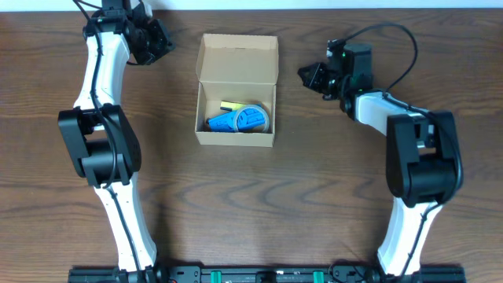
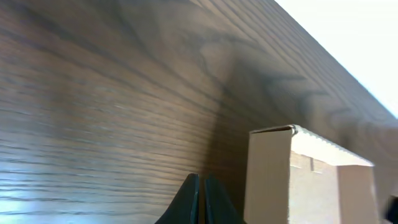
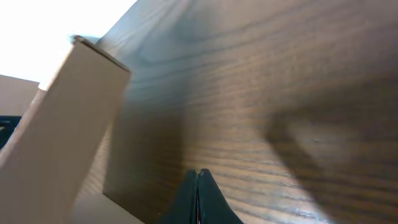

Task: Pack container
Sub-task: 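Push the side flaps inward with both grippers to start closing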

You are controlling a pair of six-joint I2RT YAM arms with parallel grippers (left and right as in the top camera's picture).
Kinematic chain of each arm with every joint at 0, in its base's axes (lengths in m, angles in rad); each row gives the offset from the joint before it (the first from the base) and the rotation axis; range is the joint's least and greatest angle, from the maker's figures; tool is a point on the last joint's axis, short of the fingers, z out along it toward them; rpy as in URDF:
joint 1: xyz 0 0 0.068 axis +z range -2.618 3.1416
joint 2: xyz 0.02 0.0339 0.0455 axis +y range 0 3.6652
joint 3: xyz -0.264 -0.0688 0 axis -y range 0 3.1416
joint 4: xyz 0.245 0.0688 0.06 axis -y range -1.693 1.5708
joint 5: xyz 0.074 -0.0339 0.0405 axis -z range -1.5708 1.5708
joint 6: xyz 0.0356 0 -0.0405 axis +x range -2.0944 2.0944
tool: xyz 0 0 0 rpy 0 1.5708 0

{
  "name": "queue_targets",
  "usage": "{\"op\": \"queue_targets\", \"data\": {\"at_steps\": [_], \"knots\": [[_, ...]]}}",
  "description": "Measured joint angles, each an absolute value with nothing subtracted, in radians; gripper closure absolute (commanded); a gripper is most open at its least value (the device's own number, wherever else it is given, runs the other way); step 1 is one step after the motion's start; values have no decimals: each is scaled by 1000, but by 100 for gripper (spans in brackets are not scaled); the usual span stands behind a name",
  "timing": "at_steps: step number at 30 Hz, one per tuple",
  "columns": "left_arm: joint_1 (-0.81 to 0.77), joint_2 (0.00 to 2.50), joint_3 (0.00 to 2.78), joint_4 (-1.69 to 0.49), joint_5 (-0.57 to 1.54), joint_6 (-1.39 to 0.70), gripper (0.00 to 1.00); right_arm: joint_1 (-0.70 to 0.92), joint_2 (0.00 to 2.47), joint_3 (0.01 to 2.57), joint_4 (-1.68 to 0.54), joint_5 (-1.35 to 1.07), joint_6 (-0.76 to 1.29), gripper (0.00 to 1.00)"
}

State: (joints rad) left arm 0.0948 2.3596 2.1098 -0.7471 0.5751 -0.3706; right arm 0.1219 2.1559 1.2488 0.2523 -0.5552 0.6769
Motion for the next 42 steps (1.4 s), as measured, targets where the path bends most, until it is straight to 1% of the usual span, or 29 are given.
{"op": "queue_targets", "data": {"at_steps": [4, 10, 21, 29, 34, 38, 42], "knots": [[94, 2413, 2110, -738, 657, -417, 94, 122, 2183, 1250, 297, -575, 731, 99], [94, 2512, 2110, -726, 770, -482, 94, 124, 2220, 1291, 300, -589, 768, 99], [76, 2527, 2110, -702, 926, -517, 94, 177, 2343, 1446, 303, -636, 805, 99], [43, 2531, 2110, -702, 1021, -520, 94, 205, 2350, 1481, 310, -643, 805, 99], [48, 2531, 2110, -702, 1079, -514, 95, 203, 2350, 1494, 413, -677, 805, 99], [60, 2531, 2110, -707, 1126, -487, 95, 203, 2350, 1532, 432, -718, 800, 99], [71, 2532, 2125, -785, 1147, -437, 95, 203, 2350, 1557, 432, -757, 789, 99]]}}
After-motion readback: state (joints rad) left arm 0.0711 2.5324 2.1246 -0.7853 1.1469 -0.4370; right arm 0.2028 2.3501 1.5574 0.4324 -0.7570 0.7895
